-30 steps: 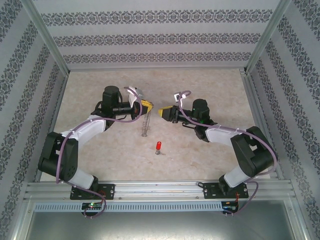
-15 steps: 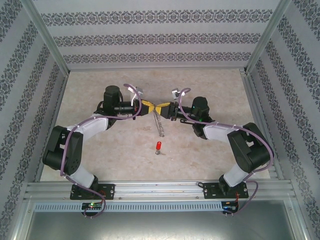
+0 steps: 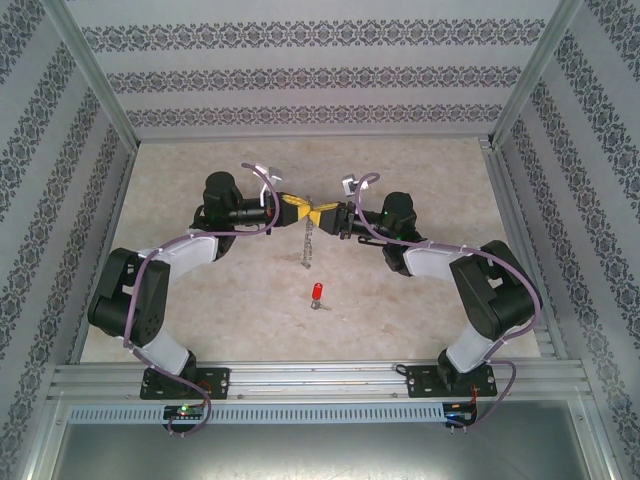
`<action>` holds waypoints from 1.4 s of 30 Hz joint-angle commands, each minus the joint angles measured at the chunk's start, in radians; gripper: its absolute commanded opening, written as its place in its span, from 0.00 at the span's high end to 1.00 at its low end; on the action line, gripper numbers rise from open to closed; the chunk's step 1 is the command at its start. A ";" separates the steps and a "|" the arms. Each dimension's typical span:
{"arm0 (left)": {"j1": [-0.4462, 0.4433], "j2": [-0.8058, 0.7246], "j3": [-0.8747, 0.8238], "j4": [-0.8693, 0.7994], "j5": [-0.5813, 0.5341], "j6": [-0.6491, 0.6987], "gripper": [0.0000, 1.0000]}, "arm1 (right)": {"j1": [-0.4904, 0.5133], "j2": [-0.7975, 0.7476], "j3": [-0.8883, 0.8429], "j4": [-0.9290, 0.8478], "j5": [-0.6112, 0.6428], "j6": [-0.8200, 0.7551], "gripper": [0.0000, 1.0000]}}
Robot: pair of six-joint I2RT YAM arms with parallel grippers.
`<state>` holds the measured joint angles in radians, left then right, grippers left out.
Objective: Put the keys on the keyring
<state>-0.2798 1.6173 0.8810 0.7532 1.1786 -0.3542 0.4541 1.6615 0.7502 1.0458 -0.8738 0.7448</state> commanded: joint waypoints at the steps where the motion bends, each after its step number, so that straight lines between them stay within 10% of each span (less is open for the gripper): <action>1: 0.007 0.009 -0.002 0.071 0.040 -0.027 1.00 | 0.003 0.003 0.023 0.061 -0.026 0.011 0.73; 24: -0.006 0.025 0.030 -0.015 0.017 -0.022 1.00 | -0.003 0.020 0.037 0.100 -0.024 0.039 1.00; 42: -0.005 -0.100 0.095 -0.295 -0.291 -0.083 0.71 | -0.039 0.071 0.024 0.148 -0.008 0.039 1.00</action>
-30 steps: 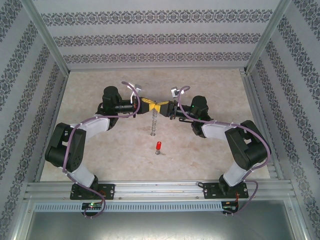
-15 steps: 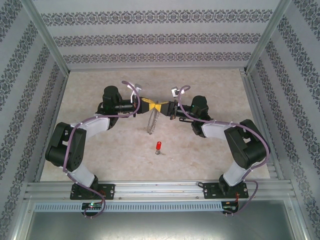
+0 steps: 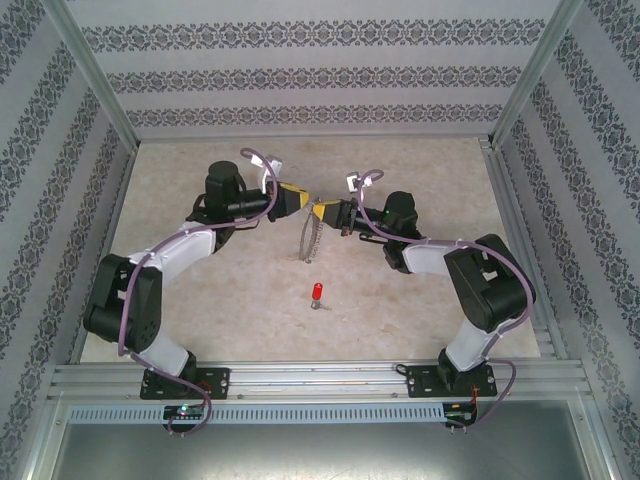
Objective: Put the keys on the keyring
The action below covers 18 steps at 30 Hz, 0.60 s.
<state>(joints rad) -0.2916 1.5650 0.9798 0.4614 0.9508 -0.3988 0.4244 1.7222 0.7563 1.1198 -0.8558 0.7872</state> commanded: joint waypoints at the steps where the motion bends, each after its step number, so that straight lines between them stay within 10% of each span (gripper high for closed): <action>1: 0.008 -0.058 -0.011 0.005 -0.072 -0.046 0.70 | -0.010 0.012 0.019 0.076 -0.028 -0.005 1.00; 18: 0.006 -0.025 -0.142 0.218 0.041 -0.298 0.88 | -0.008 0.039 0.025 0.182 -0.011 0.078 1.00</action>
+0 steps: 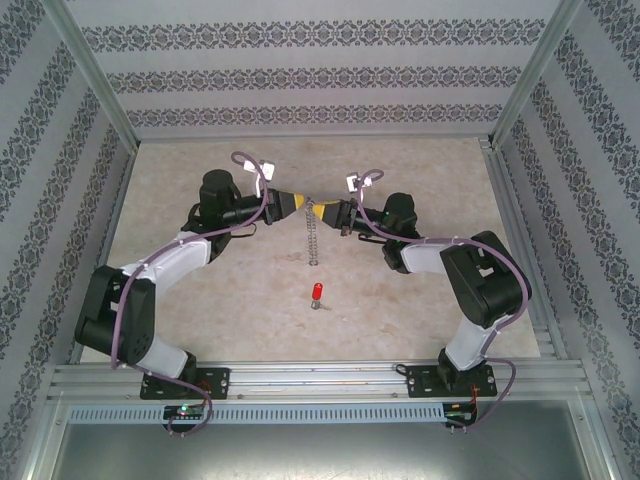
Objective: Put the keys on the keyring
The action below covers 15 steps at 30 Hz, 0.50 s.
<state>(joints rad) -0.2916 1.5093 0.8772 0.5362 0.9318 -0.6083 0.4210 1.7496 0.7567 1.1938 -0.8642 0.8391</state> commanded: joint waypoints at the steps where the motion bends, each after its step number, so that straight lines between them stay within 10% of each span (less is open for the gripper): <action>1: 0.006 0.033 -0.050 0.179 0.062 -0.105 0.88 | -0.005 0.011 0.024 0.109 -0.002 0.028 1.00; 15: -0.016 0.052 -0.077 0.296 0.044 -0.147 0.88 | -0.005 0.033 0.035 0.124 -0.001 0.045 1.00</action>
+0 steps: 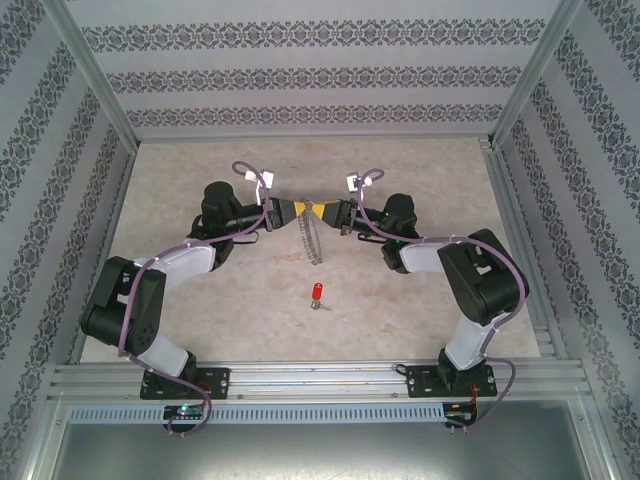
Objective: Put the keys on the keyring
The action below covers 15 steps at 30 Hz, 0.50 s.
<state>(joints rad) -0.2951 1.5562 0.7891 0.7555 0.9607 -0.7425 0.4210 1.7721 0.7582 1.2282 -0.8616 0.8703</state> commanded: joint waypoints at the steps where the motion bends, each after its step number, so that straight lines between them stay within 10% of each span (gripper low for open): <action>1: -0.013 0.008 0.015 0.072 0.015 -0.013 0.88 | -0.005 0.012 0.033 0.092 -0.003 0.016 1.00; 15: -0.036 0.048 0.039 0.095 0.022 -0.026 0.86 | -0.005 0.026 0.038 0.106 -0.003 0.028 1.00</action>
<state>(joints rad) -0.3153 1.5948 0.7933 0.7845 0.9646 -0.7559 0.4206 1.7935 0.7620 1.2530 -0.8612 0.8925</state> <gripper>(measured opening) 0.137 0.057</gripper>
